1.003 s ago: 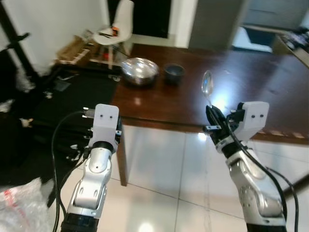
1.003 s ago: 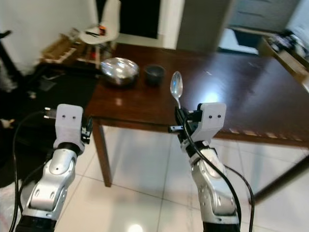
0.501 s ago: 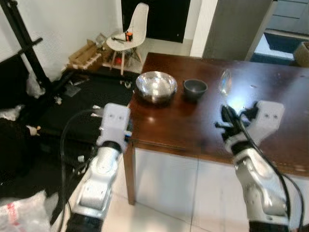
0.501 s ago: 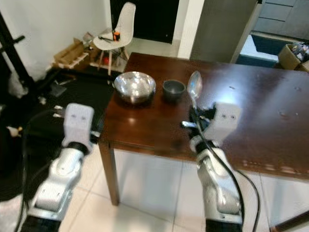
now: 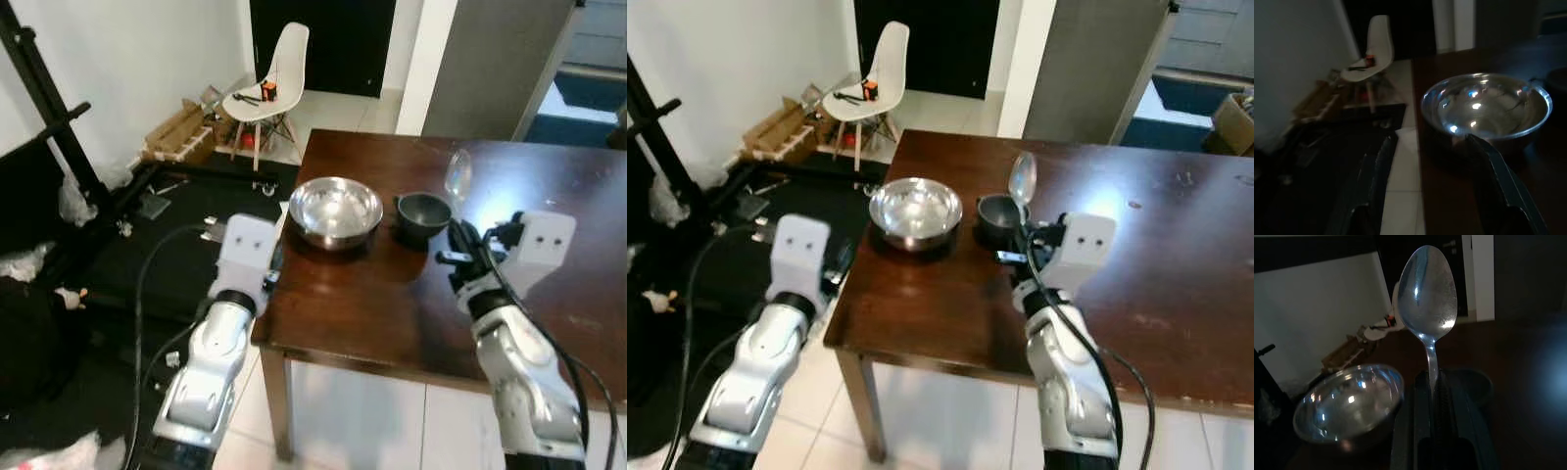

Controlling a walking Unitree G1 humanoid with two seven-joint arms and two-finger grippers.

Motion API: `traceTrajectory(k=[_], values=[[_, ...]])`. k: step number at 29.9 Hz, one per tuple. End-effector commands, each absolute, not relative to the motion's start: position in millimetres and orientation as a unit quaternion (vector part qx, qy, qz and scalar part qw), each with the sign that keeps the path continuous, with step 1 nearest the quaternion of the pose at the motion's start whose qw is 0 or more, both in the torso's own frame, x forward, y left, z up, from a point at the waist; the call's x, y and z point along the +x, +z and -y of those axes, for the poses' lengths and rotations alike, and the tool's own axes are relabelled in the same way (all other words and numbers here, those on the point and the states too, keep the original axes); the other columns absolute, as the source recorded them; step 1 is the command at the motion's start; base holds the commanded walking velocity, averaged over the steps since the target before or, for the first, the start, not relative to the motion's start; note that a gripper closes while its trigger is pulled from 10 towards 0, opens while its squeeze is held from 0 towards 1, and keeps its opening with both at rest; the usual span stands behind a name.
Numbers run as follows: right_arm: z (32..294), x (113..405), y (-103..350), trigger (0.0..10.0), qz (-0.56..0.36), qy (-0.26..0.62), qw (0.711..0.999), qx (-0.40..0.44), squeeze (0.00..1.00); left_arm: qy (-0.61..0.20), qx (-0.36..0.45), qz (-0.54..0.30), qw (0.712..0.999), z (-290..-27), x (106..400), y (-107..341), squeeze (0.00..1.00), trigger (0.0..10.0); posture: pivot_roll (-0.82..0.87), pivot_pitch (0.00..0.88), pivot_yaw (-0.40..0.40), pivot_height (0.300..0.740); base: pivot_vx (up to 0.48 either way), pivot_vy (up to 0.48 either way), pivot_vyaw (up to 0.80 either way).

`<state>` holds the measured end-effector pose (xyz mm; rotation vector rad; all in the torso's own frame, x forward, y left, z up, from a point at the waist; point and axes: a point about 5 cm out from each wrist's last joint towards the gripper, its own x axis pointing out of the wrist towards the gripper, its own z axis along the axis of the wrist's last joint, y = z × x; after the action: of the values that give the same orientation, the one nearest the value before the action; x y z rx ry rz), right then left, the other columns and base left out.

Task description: Setting the table

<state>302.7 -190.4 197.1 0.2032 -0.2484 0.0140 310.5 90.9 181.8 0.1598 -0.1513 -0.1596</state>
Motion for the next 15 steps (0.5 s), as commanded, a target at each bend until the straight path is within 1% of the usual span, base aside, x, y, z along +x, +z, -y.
traceTrajectory(k=[1,6,9,12,13,14,15], values=[[186.9,302.5,195.4,10.0,0.121,0.014,0.987,0.106,0.00,-0.088,0.082,0.074,0.990,-93.7,307.3,178.7,0.00,10.0,-0.07,0.000,0.057,0.740,0.000,0.000,0.00],[184.9,300.6,193.2,10.0,0.116,0.020,0.988,0.098,0.00,-0.128,0.070,0.065,0.987,-88.8,302.8,176.2,0.00,10.0,-0.07,0.000,0.054,0.740,0.000,0.000,0.00],[183.3,297.2,187.3,10.0,0.098,0.023,0.991,0.084,0.00,-0.174,0.065,0.042,0.982,-84.1,298.9,172.2,0.00,10.0,-0.07,0.000,0.053,0.740,0.000,0.000,0.00],[184.3,293.8,179.6,10.0,0.077,0.019,0.996,0.051,0.00,-0.206,0.053,0.027,0.977,-81.8,295.0,170.5,0.00,10.0,-0.06,0.000,0.051,0.740,0.000,0.000,0.00],[188.1,289.3,173.9,10.0,0.059,0.007,0.998,0.013,0.00,-0.219,0.041,0.018,0.975,-82.5,292.5,170.7,0.00,10.0,-0.07,0.000,0.048,0.740,0.000,0.000,0.00],[188.1,289.3,173.9,10.0,0.059,0.007,0.998,0.013,0.00,-0.219,0.041,0.018,0.975,-82.5,292.5,170.7,0.00,10.0,-0.07,0.000,0.048,0.740,0.000,0.000,0.00],[192.3,286.2,171.0,10.0,0.045,-0.003,0.999,-0.006,0.00,-0.220,0.037,0.013,0.975,-83.6,292.1,171.0,0.00,10.0,-0.07,0.000,0.048,0.740,0.000,0.000,0.00]])
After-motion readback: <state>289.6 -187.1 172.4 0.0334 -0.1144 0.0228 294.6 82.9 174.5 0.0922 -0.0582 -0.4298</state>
